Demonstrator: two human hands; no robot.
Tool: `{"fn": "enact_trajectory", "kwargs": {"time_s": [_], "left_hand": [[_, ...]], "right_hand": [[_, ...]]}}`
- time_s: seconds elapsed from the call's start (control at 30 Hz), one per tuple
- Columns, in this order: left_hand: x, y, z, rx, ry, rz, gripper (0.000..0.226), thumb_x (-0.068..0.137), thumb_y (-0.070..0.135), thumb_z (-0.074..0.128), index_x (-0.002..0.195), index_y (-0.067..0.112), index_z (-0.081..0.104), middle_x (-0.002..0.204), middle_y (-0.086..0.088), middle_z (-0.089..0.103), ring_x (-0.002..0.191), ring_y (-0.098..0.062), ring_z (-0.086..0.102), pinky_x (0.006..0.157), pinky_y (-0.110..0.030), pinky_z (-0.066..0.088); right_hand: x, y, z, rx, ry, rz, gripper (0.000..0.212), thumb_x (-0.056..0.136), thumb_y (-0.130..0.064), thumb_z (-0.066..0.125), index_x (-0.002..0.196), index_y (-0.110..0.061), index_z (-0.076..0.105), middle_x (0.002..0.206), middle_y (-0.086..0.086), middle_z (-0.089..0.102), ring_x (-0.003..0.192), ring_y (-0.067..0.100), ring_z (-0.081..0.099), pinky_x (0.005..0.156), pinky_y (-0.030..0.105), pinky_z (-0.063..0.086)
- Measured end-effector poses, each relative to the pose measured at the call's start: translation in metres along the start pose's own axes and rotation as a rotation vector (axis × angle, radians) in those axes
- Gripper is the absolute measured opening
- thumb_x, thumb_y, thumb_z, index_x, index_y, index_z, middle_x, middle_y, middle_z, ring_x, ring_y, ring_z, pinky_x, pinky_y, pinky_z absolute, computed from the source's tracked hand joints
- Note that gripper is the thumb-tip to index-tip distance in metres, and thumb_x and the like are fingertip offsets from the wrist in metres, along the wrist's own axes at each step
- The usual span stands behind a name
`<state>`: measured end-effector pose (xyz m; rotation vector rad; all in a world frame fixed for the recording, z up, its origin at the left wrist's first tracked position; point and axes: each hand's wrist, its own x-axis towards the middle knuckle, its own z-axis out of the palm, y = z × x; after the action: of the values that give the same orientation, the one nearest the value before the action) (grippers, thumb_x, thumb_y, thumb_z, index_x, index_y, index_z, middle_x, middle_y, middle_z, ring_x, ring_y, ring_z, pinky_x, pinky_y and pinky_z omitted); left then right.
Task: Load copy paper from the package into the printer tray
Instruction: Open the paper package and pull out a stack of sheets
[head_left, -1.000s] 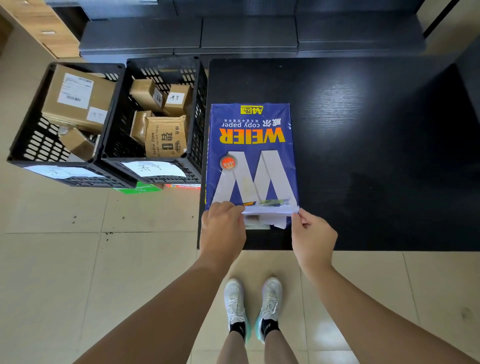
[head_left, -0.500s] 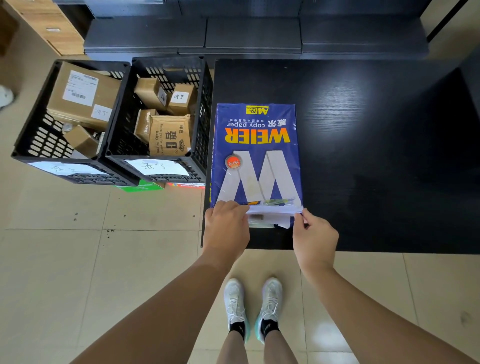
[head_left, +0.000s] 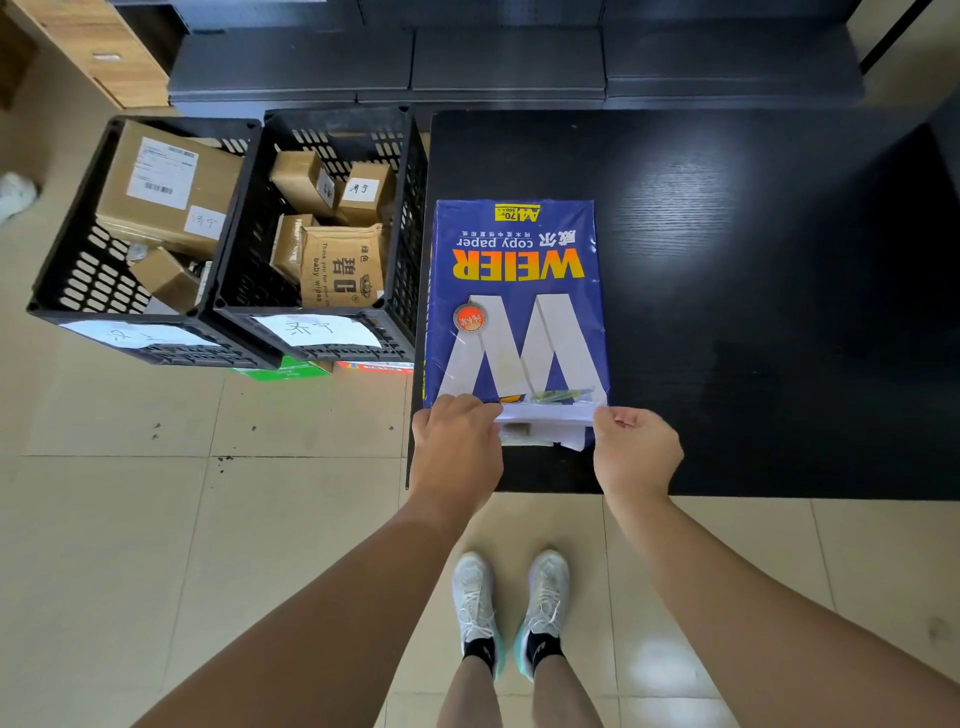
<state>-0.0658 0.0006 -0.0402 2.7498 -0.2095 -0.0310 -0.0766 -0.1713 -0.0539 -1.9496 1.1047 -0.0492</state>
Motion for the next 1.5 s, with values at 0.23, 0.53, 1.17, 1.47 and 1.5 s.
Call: {"fn": "enact_trajectory", "kwargs": {"time_s": [0.23,0.53,1.17,1.47,1.5], "left_hand": [[-0.008,-0.004,0.001,-0.024,-0.020,-0.007,0.030,0.077,0.000,0.071,0.100,0.018,0.079,0.090,0.000,0.074,0.087,-0.030,0.064,0.075,-0.042,0.048],[-0.028,-0.016,0.006,-0.103,-0.036,-0.030,0.030,0.076,-0.002,0.074,0.103,0.013,0.077,0.094,-0.003,0.074,0.093,-0.035,0.066,0.080,-0.044,0.051],[-0.054,-0.023,0.011,-1.033,0.059,-1.164,0.034,0.086,0.009,0.065,0.117,0.012,0.051,0.082,-0.005,0.067,0.068,-0.022,0.061,0.060,-0.027,0.046],[-0.045,-0.042,0.001,-1.061,-0.208,-1.159,0.031,0.085,0.033,0.076,0.085,0.004,0.064,0.077,-0.011,0.063,0.054,-0.026,0.053,0.052,-0.027,0.044],[-0.040,-0.043,0.003,-1.068,-0.250,-1.150,0.031,0.084,0.033,0.078,0.084,0.005,0.065,0.077,-0.011,0.064,0.053,-0.025,0.054,0.049,-0.026,0.044]], "right_hand": [[-0.012,0.012,-0.009,0.075,-0.133,0.063,0.044,0.083,-0.010,0.050,0.044,-0.019,0.031,0.036,-0.009,0.029,0.046,0.015,0.024,0.046,0.027,0.023],[-0.025,0.047,-0.034,0.054,-0.237,0.114,0.035,0.082,-0.027,0.055,0.056,-0.005,0.051,0.053,0.000,0.042,0.053,0.019,0.035,0.053,0.034,0.033],[-0.019,0.047,-0.035,0.056,-0.415,0.118,0.027,0.086,-0.021,0.059,0.071,0.001,0.063,0.062,0.013,0.064,0.061,0.020,0.055,0.062,0.034,0.048],[-0.002,0.045,-0.038,0.194,-0.655,0.262,0.026,0.087,-0.033,0.069,0.099,-0.010,0.073,0.100,0.010,0.078,0.096,0.026,0.072,0.091,0.040,0.053],[0.001,0.046,-0.034,0.201,-0.685,0.262,0.028,0.086,-0.034,0.069,0.102,-0.011,0.074,0.102,0.009,0.078,0.098,0.027,0.073,0.095,0.043,0.053]]}}
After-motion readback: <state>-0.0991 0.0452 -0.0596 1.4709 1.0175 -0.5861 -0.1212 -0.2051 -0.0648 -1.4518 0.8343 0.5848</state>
